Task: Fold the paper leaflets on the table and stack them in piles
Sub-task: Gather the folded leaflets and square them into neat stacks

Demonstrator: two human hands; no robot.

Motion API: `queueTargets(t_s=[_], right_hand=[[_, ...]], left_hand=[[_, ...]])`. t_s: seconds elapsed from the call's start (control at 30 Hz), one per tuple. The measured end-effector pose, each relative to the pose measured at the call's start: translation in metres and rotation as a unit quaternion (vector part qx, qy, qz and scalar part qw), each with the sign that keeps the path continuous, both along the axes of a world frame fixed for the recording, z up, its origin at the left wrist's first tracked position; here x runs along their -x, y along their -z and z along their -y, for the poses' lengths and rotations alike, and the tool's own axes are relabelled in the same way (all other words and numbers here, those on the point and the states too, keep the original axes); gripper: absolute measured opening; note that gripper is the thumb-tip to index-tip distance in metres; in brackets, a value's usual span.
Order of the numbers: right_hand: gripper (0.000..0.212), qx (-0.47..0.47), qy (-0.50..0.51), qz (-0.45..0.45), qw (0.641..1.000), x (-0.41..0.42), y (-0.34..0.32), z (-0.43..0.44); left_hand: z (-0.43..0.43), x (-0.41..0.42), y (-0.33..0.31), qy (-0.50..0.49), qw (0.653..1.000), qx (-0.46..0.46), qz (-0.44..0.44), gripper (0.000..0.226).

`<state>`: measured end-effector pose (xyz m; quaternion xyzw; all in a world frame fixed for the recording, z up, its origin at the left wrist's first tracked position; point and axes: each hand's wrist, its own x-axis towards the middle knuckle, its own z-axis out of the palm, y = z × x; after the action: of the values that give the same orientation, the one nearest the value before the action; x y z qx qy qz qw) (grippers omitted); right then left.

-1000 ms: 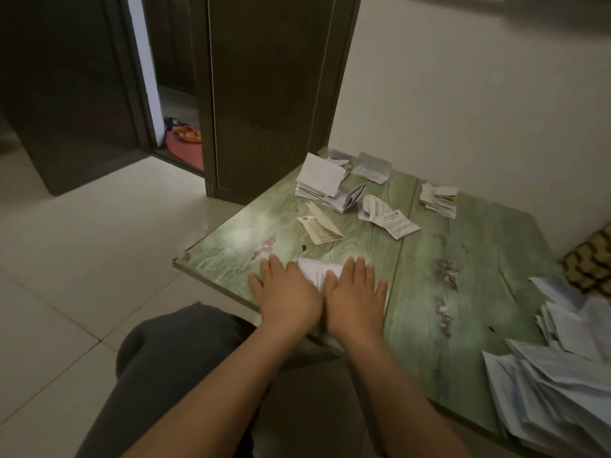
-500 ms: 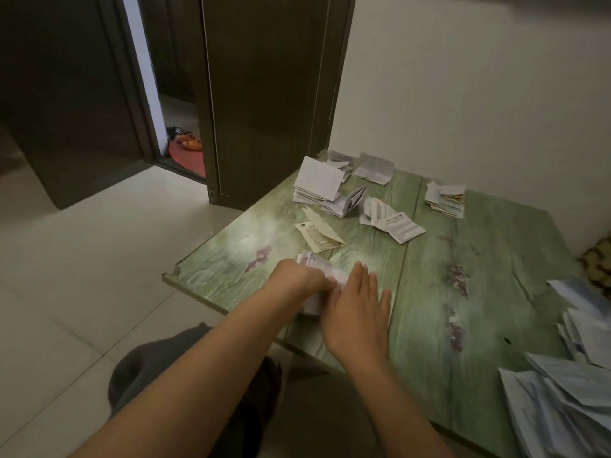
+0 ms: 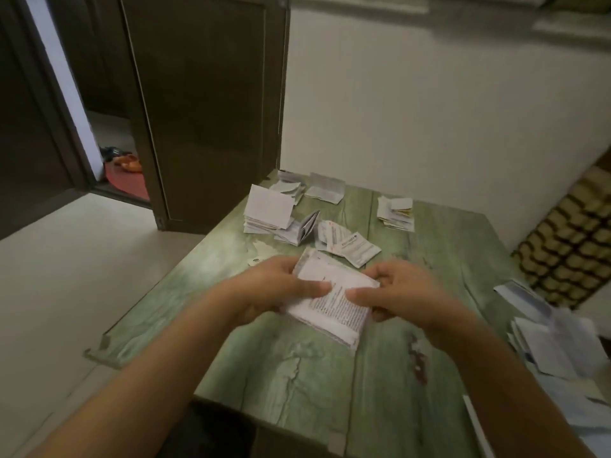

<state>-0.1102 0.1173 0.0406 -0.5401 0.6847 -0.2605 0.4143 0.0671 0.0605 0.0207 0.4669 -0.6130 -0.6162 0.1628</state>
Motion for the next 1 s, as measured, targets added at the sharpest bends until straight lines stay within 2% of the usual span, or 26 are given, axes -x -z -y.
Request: queueTargets(t_s=[0.1,0.17,0.23,0.3,0.4,0.5,0.6,0.7,0.8,1.0], right_hand=[[0.012,-0.031,-0.039,-0.061,0.997,0.014,-0.018,0.017],[0.012,-0.032,-0.021,-0.062,0.997,0.032,-0.018,0.038],[0.011,-0.027,0.048,-0.003,0.998,0.062,-0.018,0.066],[0.006,-0.003,0.154,0.072,0.985,0.100,-0.011,0.094],[0.003,0.057,0.328,0.155,0.930,0.158,0.015,0.130],[0.029,0.082,0.417,0.143,0.894,0.200,0.039,0.162],[0.042,0.062,0.484,0.119,0.865,0.223,0.066,0.194],[0.052,0.040,0.516,-0.015,0.856,0.231,0.083,0.217],[0.055,0.013,0.484,-0.159,0.860,0.228,0.088,0.231],[0.056,-0.044,0.441,-0.268,0.856,0.209,0.087,0.231]], left_hand=[[0.021,0.016,-0.011,0.042,0.999,0.007,0.031,0.018],[0.039,0.028,-0.014,0.016,1.000,0.001,0.005,0.019],[0.058,0.043,-0.018,-0.032,0.999,0.003,-0.036,0.033],[0.074,0.054,-0.019,-0.056,0.997,0.024,-0.040,0.041],[0.082,0.073,-0.013,-0.039,0.998,0.036,-0.035,0.046],[0.091,0.088,-0.008,-0.036,0.997,0.044,-0.051,0.041],[0.104,0.091,-0.003,-0.022,0.995,0.069,-0.065,0.032],[0.112,0.091,0.002,-0.032,0.994,0.074,-0.075,0.024],[0.116,0.092,0.009,-0.054,0.993,0.068,-0.078,0.018],[0.112,0.096,0.017,-0.076,0.992,0.045,-0.088,0.013]])
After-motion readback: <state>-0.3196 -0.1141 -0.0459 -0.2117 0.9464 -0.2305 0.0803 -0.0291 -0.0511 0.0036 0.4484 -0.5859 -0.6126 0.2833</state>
